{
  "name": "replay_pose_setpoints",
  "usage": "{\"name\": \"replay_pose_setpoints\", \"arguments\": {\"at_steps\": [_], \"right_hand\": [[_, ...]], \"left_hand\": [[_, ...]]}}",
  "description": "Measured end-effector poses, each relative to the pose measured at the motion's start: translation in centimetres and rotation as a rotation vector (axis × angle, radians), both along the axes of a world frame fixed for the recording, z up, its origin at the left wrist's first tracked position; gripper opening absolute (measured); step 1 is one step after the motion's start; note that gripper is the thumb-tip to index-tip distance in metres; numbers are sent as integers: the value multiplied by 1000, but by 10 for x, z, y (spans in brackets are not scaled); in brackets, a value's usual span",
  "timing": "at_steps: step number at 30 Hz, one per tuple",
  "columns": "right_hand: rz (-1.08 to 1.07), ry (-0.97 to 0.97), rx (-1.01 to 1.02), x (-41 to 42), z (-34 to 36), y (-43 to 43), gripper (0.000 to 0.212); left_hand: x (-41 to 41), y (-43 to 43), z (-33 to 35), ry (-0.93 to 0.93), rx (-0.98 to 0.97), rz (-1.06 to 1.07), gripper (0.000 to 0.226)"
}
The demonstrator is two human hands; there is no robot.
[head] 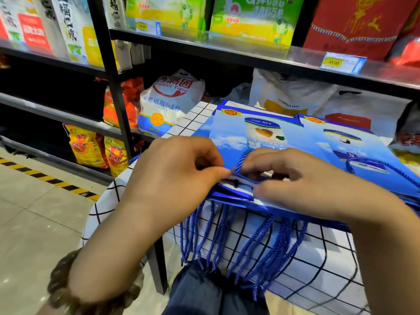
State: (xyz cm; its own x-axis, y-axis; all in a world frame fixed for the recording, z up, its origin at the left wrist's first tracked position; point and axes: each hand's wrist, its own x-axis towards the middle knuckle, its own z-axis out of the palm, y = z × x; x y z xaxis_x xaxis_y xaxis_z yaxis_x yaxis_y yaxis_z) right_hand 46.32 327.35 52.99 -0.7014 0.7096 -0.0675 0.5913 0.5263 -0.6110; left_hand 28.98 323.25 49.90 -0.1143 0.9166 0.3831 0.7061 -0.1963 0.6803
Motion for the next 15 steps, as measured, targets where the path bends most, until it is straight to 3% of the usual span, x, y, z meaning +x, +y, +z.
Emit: {"name": "replay_pose_setpoints", "arguments": {"at_steps": [3, 6, 8, 11, 15], "right_hand": [[36, -48, 41, -1, 3, 4, 31], [-1, -56, 78, -3, 2, 9, 27], [-3, -63, 85, -3, 1, 11, 24], [1, -68, 78, -3, 1, 13, 22], [-44, -36, 61, -8, -4, 14, 24]], "left_hand": [[5, -1, -1, 4, 42, 42, 8], [10, -6, -2, 57, 53, 97, 6], [14, -12, -3, 109, 23, 148, 16], [24, -16, -5, 288, 16, 215, 35], [38, -10, -4, 500, 11, 257, 33]]}}
